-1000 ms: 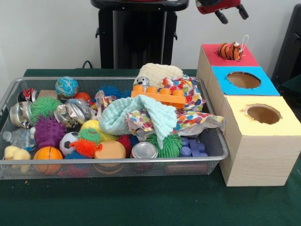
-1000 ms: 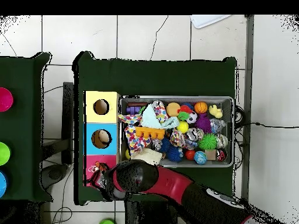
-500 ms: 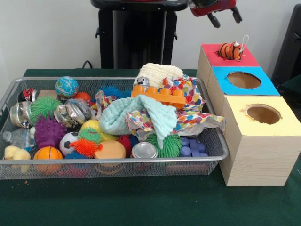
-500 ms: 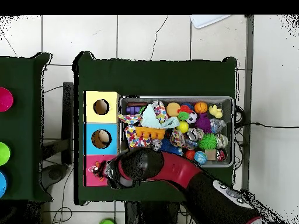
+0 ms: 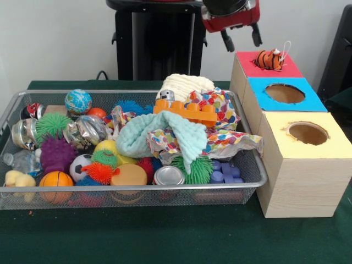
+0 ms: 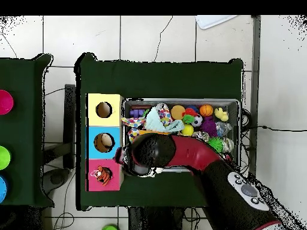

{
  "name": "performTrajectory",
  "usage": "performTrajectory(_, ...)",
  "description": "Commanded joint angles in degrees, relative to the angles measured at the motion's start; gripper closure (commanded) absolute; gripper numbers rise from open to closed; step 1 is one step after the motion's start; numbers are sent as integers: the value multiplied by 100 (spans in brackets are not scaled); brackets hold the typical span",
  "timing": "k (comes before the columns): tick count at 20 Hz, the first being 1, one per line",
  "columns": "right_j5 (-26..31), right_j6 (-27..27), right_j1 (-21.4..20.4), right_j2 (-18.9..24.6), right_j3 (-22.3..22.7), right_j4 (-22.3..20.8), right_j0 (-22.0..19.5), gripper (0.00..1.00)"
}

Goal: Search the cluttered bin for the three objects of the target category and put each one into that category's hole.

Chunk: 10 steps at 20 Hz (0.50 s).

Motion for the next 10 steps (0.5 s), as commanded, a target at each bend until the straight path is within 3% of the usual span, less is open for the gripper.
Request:
performTrajectory(1,727,-379,282,-415,-1485,-724,54,0)
performTrajectory(10,1613,-814,516,-354,-2407,-1190,-10,0)
